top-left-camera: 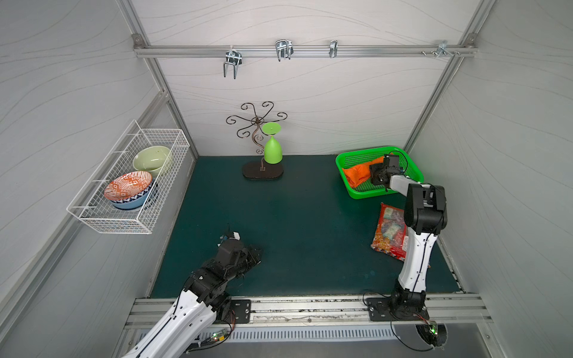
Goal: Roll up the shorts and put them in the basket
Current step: Place the shorts in the bin, then reset both arms
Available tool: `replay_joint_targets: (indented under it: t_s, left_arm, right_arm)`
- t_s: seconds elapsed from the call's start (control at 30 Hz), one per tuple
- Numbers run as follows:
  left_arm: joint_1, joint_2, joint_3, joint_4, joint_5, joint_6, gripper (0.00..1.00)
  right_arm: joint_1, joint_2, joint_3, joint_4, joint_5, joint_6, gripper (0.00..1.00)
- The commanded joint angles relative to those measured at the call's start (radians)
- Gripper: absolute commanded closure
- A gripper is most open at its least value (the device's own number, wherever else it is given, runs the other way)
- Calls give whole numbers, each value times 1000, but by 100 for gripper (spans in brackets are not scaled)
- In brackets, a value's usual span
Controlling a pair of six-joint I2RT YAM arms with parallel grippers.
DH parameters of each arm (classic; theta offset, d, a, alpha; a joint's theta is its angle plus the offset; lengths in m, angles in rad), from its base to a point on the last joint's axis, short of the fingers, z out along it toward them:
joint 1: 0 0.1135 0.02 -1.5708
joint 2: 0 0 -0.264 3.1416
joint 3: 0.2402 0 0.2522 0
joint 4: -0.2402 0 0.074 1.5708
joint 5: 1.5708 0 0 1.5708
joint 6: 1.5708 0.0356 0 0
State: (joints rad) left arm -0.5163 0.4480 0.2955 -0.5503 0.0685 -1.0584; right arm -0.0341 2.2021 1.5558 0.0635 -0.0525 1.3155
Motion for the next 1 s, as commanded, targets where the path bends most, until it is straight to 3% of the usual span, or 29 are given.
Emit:
replay_joint_targets:
  t_s: [0.0, 0.3, 0.37, 0.57, 0.7, 0.77, 0.97]
  left_arm:
    - [-3, 8, -3, 61, 5, -12, 44]
    - [-4, 46, 5, 98, 3, -23, 44]
    - [-4, 51, 15, 99, -3, -17, 44]
    - [-3, 88, 80, 81, -52, 28, 40]
    - [-4, 168, 157, 72, -93, 73, 33]
    - [-4, 229, 210, 63, -113, 94, 2]
    - [-2, 440, 433, 16, -208, 269, 3]
  right_arm:
    - [-10, -17, 28, -102, -24, -28, 40]
    - [-57, -127, 5, -214, -106, -39, 20]
    - [-68, -154, -7, -209, -143, -51, 1]
    - [-70, -274, -51, -208, -208, -127, 1]
    - [-50, -416, -165, -169, -254, -212, 1]
    - [-28, -505, -238, -164, -251, -294, 1]
    - [72, -759, -400, -269, -178, -657, 1]
